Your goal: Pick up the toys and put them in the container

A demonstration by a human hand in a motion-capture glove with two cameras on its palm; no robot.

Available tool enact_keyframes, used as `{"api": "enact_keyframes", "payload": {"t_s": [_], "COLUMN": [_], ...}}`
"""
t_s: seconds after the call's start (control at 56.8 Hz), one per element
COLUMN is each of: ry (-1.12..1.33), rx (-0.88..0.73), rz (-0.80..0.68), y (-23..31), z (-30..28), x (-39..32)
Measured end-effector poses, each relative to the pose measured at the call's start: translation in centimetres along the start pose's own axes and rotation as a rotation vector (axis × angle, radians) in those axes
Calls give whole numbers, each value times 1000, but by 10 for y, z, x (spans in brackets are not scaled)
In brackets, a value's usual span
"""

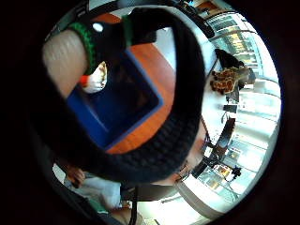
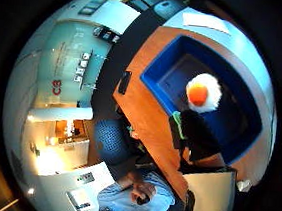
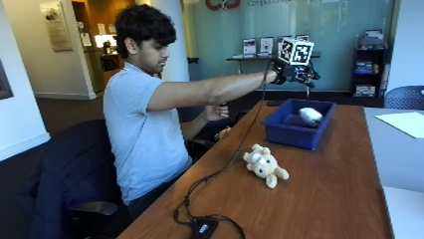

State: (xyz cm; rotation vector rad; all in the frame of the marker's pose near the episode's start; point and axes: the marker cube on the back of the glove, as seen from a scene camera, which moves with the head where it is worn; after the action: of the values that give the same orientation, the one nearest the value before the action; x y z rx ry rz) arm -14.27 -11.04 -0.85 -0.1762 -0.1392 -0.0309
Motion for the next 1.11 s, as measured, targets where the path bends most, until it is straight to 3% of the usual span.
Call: {"api": "enact_keyframes", "payload": {"t_s": [0.194,0.317,0.493,0.669,0.792,0.985,1.109], "ry": [44,107,6,72,-50,3,16], "rx": [-1,-58,-90,-223,-253,31,96], "rz": [41,105,144,195,174,77,48], "y": [53,119,197,228,234,224,219], "z": [5,27,78,154,190,203,200], "x": [56,126,192,226,236,226,221]}}
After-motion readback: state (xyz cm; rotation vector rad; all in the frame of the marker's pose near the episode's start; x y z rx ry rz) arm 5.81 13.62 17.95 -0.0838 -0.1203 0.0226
